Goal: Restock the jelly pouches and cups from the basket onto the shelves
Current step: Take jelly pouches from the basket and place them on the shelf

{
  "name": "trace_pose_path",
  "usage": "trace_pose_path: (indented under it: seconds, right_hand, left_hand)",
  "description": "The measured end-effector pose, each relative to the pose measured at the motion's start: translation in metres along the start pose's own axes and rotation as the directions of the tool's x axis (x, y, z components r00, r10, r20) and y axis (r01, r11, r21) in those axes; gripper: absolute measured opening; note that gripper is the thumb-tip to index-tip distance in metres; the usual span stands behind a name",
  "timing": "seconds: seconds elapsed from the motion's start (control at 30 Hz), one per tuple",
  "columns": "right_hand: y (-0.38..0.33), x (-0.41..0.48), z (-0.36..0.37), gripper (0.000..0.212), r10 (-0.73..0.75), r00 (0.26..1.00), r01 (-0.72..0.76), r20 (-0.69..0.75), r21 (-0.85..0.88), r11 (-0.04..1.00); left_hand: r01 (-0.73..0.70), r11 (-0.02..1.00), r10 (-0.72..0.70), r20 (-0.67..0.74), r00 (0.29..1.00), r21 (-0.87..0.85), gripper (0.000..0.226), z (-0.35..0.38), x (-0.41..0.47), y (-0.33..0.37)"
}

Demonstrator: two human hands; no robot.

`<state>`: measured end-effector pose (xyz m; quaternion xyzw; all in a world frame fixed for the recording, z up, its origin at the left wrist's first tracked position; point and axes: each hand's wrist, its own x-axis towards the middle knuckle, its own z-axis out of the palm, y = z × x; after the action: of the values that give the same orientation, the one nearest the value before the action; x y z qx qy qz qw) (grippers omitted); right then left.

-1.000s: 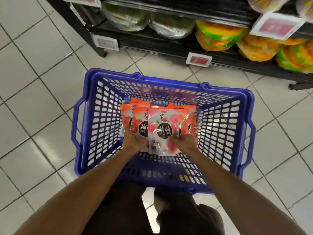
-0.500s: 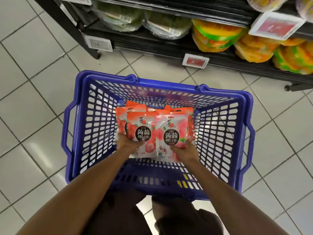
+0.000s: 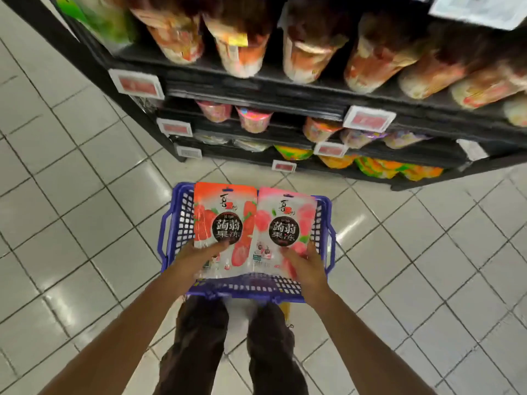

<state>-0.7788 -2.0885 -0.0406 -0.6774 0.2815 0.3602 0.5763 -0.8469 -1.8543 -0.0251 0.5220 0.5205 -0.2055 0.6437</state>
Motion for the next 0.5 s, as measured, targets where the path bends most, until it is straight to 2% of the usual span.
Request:
trace_pose_path:
  seconds: [0.1, 0.2, 0.27, 0.37, 0.43, 0.5]
  right_hand:
    - [-0.065, -0.076, -0.016, 0.051, -0.085, 0.995, 0.078, 0.046, 0.142, 0.987]
    - [-0.129, -0.145, -0.035, 0.054, -0.221, 0.972, 0.203, 0.079, 0.196, 0.959]
    - [-0.170, -0.193, -0.047, 0.054, -0.308, 0.945, 0.280, 0.111, 0.216, 0.935]
    - [-0.225, -0.255, -0.061, 0.046, -0.433, 0.890, 0.399, 0.141, 0.218, 0.891]
    - [-0.258, -0.290, -0.069, 0.058, -0.498, 0.854, 0.468, 0.148, 0.200, 0.861]
    - [-0.286, -0.318, -0.077, 0.067, -0.558, 0.819, 0.535, 0.134, 0.174, 0.827]
  left_hand:
    - [-0.096, 0.995, 0.098, 0.066, 0.993, -0.033, 0.021, -0.001, -0.084, 0.058]
    - [-0.199, 0.975, 0.208, 0.083, 0.975, -0.100, 0.011, 0.008, -0.170, 0.116]
    - [-0.284, 0.953, 0.293, 0.093, 0.952, -0.104, 0.014, 0.017, -0.230, 0.155]
    - [-0.441, 0.894, 0.448, 0.191, 0.873, -0.079, 0.029, 0.027, -0.300, 0.199]
    - [-0.511, 0.858, 0.509, 0.212, 0.834, -0.053, 0.047, 0.034, -0.340, 0.223]
    - [-0.593, 0.804, 0.588, 0.217, 0.779, -0.047, 0.044, 0.039, -0.369, 0.242]
